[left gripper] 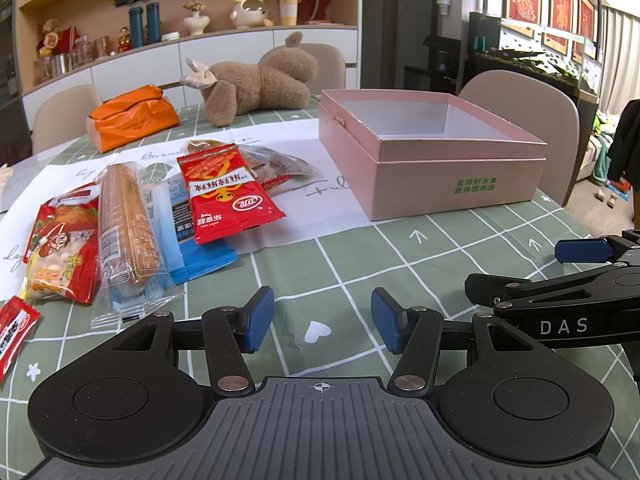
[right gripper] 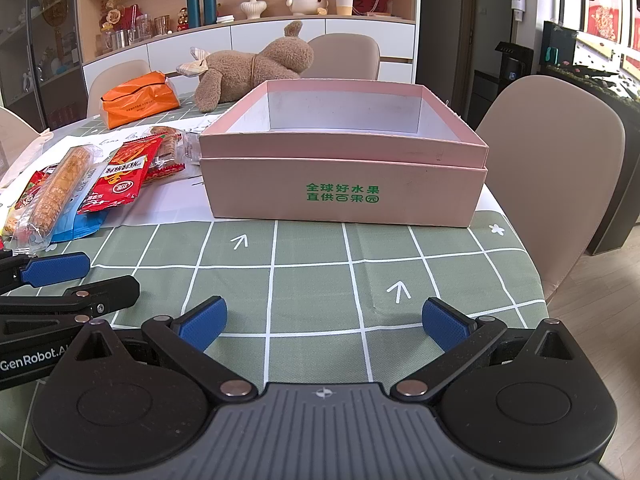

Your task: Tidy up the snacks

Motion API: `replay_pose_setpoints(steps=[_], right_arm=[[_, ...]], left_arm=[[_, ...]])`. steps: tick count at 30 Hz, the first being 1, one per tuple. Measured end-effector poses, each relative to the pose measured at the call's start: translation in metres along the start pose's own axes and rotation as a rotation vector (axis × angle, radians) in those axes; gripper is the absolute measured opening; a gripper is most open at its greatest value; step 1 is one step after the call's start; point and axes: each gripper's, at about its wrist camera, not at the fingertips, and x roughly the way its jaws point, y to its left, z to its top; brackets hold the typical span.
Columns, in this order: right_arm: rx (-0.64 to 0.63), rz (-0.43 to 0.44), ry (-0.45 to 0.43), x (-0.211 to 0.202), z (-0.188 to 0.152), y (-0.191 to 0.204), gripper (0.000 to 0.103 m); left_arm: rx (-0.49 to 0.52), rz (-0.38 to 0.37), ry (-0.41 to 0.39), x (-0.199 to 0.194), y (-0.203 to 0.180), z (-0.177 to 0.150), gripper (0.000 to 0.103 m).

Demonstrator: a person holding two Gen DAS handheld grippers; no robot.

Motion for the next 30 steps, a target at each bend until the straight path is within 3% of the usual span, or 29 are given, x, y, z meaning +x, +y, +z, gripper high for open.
replay_pose_setpoints(steps=[30], right_arm=[[0.001, 0.001, 0.001, 0.0002, 0.0002, -0.0001, 0.103]], left_arm=[[0.0, 0.0, 0.0, -0.0013, -0.0023, -0.0005, 0.059]])
